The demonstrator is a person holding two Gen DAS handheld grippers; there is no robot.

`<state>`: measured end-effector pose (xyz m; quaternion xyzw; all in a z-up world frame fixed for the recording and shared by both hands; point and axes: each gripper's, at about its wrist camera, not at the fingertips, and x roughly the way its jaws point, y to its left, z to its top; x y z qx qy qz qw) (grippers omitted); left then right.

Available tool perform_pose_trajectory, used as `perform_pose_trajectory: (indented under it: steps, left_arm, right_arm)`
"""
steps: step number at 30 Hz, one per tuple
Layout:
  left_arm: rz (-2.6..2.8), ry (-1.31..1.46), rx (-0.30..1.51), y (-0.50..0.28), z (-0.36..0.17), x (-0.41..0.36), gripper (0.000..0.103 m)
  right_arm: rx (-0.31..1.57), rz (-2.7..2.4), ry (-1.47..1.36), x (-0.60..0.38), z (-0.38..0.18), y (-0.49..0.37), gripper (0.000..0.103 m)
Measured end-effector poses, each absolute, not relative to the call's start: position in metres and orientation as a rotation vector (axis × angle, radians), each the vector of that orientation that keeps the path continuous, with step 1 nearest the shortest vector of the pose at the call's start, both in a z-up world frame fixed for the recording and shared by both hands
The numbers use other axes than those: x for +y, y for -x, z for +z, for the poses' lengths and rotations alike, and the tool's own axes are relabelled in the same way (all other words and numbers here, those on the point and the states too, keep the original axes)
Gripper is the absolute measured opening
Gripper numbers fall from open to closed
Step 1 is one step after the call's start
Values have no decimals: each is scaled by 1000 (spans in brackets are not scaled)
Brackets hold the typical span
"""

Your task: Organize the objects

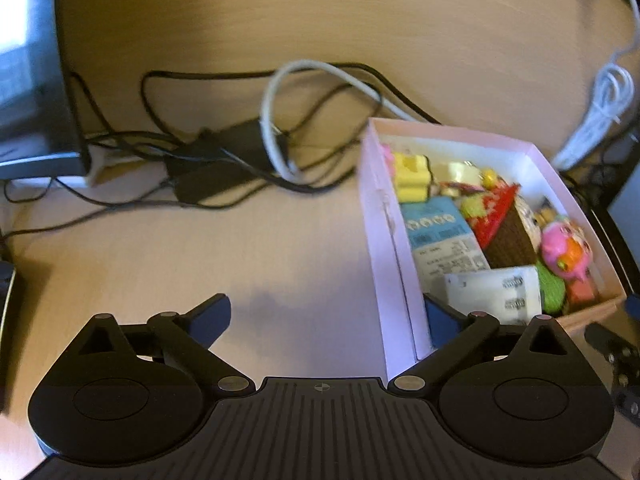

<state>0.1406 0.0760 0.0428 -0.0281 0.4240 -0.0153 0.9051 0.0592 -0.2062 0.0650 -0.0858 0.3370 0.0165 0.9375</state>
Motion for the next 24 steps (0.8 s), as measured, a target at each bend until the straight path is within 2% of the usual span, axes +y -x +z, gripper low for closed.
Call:
perform_pose_trajectory:
  steps: [7, 8, 11, 12, 16, 18, 24]
  left_arm:
    - [-65, 81, 834, -132, 46, 80, 102]
    - [-67, 96, 796, -122, 53, 82, 102]
    - [-84, 104, 691, -85, 70, 89, 102]
    - [-99, 102, 672, -70, 73, 90, 102]
    - [-204, 92, 722, -15, 60, 88, 102]
    - [-244, 58, 747, 10, 46, 82, 102]
    - [-193, 31, 818, 38, 15, 65, 102]
  right_arm:
    - [690, -25, 230, -189, 61, -57, 59]
    - [689, -60, 231, -189, 62, -55, 62]
    - [694, -117, 157, -192, 73, -37, 85]
    - [698, -152, 111, -193, 76, -28, 89]
    - [760, -182, -16, -183, 76, 18, 94]
    - [783, -198, -34, -173, 71, 44, 102]
    - [846, -198, 19, -161, 52, 83, 103]
